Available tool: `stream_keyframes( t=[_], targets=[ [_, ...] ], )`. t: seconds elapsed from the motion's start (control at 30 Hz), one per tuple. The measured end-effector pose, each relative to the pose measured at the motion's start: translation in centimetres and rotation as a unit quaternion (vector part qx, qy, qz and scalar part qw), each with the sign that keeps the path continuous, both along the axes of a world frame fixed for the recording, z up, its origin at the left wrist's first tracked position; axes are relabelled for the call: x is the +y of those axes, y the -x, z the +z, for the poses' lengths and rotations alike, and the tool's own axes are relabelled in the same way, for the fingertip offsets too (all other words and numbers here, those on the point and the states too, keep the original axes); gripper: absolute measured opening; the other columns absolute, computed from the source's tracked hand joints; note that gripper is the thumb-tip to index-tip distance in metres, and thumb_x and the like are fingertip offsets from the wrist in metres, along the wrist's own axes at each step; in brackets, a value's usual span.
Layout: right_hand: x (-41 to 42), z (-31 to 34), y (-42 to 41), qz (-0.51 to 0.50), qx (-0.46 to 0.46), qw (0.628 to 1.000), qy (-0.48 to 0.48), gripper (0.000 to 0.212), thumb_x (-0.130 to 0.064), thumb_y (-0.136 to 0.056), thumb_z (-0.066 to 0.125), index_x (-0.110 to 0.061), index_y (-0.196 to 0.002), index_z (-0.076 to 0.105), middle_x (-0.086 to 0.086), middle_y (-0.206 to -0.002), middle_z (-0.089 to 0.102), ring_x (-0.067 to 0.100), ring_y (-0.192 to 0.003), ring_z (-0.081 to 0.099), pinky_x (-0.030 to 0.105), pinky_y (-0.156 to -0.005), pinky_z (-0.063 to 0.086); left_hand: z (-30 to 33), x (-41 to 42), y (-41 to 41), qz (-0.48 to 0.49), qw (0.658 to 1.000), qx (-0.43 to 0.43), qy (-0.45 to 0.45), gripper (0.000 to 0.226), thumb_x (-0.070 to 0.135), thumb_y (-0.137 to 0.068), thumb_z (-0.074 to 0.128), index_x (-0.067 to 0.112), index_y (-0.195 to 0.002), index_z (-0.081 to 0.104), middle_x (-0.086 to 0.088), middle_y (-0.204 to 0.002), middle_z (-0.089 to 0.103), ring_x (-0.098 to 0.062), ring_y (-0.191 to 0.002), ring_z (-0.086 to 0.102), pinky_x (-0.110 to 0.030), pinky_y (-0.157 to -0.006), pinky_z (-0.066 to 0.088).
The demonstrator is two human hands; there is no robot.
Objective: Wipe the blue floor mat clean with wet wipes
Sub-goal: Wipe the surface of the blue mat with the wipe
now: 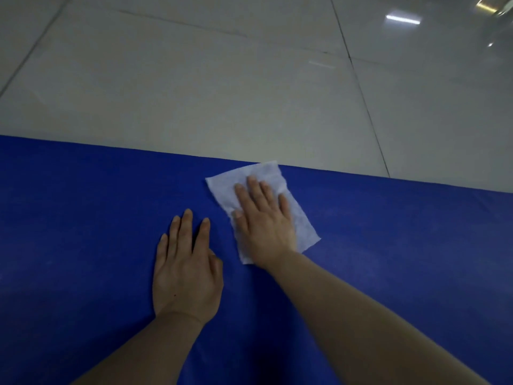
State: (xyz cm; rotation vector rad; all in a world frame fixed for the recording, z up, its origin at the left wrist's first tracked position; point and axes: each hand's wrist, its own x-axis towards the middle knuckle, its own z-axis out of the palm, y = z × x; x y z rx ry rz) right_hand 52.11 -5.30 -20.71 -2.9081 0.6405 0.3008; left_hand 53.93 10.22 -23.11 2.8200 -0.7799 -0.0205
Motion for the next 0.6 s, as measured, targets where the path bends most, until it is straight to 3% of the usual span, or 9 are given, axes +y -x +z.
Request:
stream_keyframes(
  t=[0.07, 0.2, 0.3, 0.37, 0.5, 0.6],
  targets=[
    [-3.1, -0.6, 1.8, -0.058, -0.011, 0.998, 0.036, 0.061, -0.046, -0.093, -0.007, -0.029, -0.152, -0.005, -0.005, -0.159, -0.011, 0.014, -0.147, -0.008, 0.042, -0.117, -0.004, 0.0, 0.0, 0.0, 0.003, 1.0, 0.003, 0.009, 0.059, 0.031, -0.09, 0.023, 0.009, -0.139, 0.047, -0.015, -0.151, 0.034, -0.03, -0.139, 0.031, -0.048, -0.111, 0.03],
    [-9.6, -0.1, 6.7, -0.289, 0.009, 0.957, 0.01, 0.055, -0.041, -0.101, 0.011, -0.026, -0.152, -0.004, -0.001, -0.16, -0.01, 0.016, -0.147, -0.008, 0.045, -0.118, -0.002, -0.2, -0.1, 0.0, 0.004, 1.0, 0.01, 0.012, 0.059, 0.031, -0.09, 0.022, 0.01, -0.14, 0.045, -0.015, -0.152, 0.032, -0.029, -0.14, 0.029, -0.047, -0.113, 0.026],
    [-9.4, 0.2, 6.8, -0.37, -0.009, 0.929, -0.012, 0.057, -0.041, -0.101, 0.012, -0.023, -0.153, -0.005, 0.002, -0.16, -0.011, 0.021, -0.147, -0.009, 0.049, -0.118, -0.003, -0.2, -0.1, 0.0, 0.003, 1.0, 0.014, 0.01, 0.06, 0.032, -0.09, 0.02, 0.01, -0.141, 0.044, -0.015, -0.153, 0.031, -0.029, -0.141, 0.027, -0.047, -0.114, 0.023],
    [-7.0, 0.0, 5.2, -0.349, 0.004, 0.937, -0.008, 0.058, -0.043, -0.101, 0.011, -0.023, -0.152, -0.009, 0.004, -0.159, -0.016, 0.023, -0.147, -0.011, 0.049, -0.118, -0.004, -0.1, 0.0, 0.0, 0.004, 1.0, 0.015, 0.009, 0.061, 0.032, -0.09, 0.02, 0.01, -0.141, 0.044, -0.014, -0.153, 0.03, -0.029, -0.141, 0.027, -0.046, -0.114, 0.023],
    [0.0, -0.3, 2.4, -0.17, -0.011, 0.985, -0.006, 0.059, -0.049, -0.096, -0.001, -0.027, -0.148, -0.018, 0.001, -0.155, -0.025, 0.021, -0.143, -0.021, 0.046, -0.114, -0.013, 0.0, -0.1, 0.0, -0.003, 1.0, 0.011, 0.004, 0.061, 0.031, -0.089, 0.02, 0.01, -0.141, 0.044, -0.015, -0.153, 0.03, -0.029, -0.141, 0.027, -0.043, -0.114, 0.021],
    [1.2, -0.8, 3.0, -0.063, -0.017, 0.998, -0.011, 0.064, -0.052, -0.084, -0.017, -0.031, -0.144, -0.02, -0.004, -0.156, -0.022, 0.015, -0.141, -0.022, 0.041, -0.112, -0.017, 0.1, 0.0, -0.1, -0.003, 1.0, 0.013, 0.004, 0.061, 0.031, -0.089, 0.02, 0.01, -0.141, 0.043, -0.015, -0.153, 0.03, -0.029, -0.142, 0.027, -0.044, -0.114, 0.021]
  ],
)
